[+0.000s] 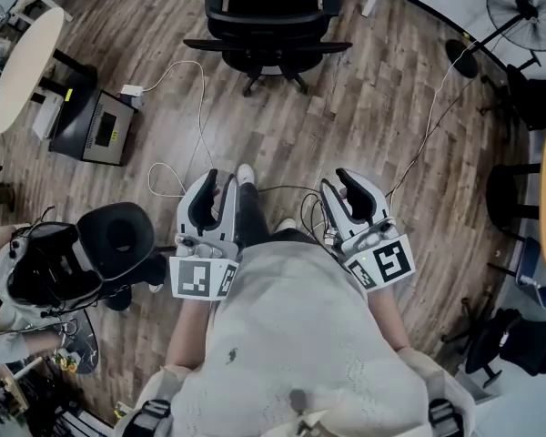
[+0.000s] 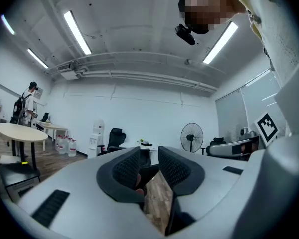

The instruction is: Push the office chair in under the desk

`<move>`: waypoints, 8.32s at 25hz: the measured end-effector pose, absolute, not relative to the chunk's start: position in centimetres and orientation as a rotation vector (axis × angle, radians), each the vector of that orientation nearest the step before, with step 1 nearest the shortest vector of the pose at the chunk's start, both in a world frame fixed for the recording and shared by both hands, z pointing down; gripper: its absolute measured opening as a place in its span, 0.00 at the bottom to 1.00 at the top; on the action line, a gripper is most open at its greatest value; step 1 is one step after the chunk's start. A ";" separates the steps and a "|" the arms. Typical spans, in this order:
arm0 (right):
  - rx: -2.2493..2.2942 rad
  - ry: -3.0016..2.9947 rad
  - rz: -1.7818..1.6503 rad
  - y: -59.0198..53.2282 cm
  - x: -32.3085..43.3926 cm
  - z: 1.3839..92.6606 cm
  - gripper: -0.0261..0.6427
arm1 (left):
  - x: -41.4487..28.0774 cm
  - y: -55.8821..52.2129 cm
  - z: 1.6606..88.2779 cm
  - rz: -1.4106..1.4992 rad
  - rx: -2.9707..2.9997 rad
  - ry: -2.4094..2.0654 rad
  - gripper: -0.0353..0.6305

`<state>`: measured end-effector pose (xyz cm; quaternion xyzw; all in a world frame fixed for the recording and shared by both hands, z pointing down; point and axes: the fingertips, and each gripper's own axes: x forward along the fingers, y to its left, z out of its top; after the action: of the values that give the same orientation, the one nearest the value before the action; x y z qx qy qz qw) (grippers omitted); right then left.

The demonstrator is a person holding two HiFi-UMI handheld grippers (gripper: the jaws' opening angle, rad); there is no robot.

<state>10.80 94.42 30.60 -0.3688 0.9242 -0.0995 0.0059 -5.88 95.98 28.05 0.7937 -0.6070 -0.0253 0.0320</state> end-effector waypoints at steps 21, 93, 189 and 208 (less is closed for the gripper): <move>-1.286 2.917 -0.247 76.8 4.8 30.7 0.34 | -13.7 77.7 28.4 -0.073 2.453 -1.912 0.29; -1.739 3.211 -0.266 41.8 6.6 48.0 0.46 | -20.0 47.7 44.7 0.519 2.356 -1.987 0.34; -1.886 2.934 -0.031 23.1 1.8 49.6 0.44 | -24.4 23.1 47.7 0.456 2.722 -1.790 0.38; -1.952 2.904 -0.038 17.7 1.8 49.3 0.44 | -24.7 17.0 47.8 0.475 2.735 -1.728 0.38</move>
<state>1.81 17.73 49.30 -0.5490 0.8166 -0.0108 -0.1779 -24.67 17.04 47.79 0.8346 -0.5275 0.1451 -0.0642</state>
